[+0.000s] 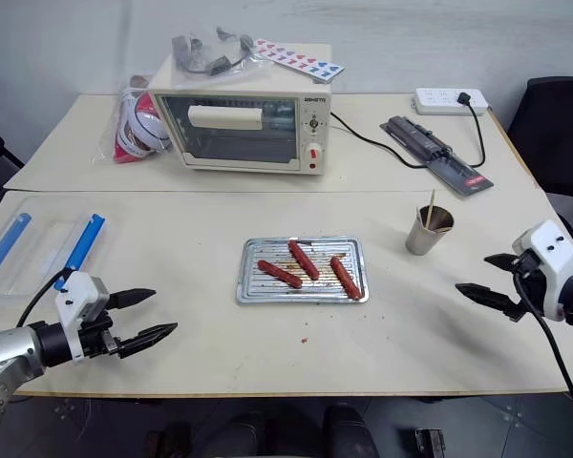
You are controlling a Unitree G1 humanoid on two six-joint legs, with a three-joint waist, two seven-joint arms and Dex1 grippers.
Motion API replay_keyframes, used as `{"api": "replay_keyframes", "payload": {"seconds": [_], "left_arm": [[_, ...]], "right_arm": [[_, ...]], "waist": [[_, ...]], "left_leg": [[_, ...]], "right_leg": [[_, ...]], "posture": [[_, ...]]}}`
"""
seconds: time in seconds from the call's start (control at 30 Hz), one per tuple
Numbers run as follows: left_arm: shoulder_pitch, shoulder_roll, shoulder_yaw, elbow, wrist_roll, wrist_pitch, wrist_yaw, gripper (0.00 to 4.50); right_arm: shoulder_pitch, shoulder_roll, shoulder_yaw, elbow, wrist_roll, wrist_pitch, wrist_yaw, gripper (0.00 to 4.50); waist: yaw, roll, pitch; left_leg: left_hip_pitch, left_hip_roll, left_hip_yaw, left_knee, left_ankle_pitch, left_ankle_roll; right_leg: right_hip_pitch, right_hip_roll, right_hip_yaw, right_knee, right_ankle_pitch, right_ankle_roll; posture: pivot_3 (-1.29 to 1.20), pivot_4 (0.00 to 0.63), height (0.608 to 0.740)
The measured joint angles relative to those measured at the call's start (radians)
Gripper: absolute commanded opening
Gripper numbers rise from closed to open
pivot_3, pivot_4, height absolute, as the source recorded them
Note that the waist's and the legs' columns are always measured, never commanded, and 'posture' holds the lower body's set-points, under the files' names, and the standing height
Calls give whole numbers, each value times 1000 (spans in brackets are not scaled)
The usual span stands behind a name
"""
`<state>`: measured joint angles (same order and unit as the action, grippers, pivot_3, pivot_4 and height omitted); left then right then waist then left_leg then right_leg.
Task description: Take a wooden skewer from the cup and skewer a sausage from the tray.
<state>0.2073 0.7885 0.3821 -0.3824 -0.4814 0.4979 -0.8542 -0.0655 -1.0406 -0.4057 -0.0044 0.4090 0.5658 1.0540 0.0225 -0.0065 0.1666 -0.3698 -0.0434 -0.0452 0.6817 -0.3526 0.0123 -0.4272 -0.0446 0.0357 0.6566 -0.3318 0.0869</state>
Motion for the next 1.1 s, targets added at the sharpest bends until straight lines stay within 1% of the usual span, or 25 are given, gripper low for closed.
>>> {"api": "replay_keyframes", "payload": {"seconds": [0.37,0.77,0.87,0.97,1.1], "left_arm": [[-4,-7,0,0,14,-4,35,4480],[-55,-68,-38,0,1,38,93,4480],[-130,-94,-53,-1,-49,91,104,4480],[-249,-131,-69,-1,-112,154,137,4480],[-419,-199,-121,1,-196,228,174,4480]], "right_arm": [[13,6,-1,-33,2,3,-50,4363],[67,92,-42,-141,34,69,-159,4363],[66,173,-46,-189,35,86,-254,4363],[44,272,-58,-262,46,121,-372,4363],[39,408,-88,-407,89,169,-523,4363]], "waist": [[0,0,0],[1,0,0],[3,0,0],[3,0,0],[1,0,0]], "left_leg": [[0,0,0,0,0,0],[0,0,0,0,0,0],[0,0,0,1,0,0],[0,0,-1,2,0,-1],[-1,0,0,2,1,-1]], "right_leg": [[0,0,0,0,0,0],[0,0,0,1,0,0],[0,0,0,2,0,0],[0,0,0,3,0,0],[-1,0,0,4,0,0]], "posture": [[0,150,740],[0,150,740],[0,150,740],[0,150,740],[0,150,740]]}}
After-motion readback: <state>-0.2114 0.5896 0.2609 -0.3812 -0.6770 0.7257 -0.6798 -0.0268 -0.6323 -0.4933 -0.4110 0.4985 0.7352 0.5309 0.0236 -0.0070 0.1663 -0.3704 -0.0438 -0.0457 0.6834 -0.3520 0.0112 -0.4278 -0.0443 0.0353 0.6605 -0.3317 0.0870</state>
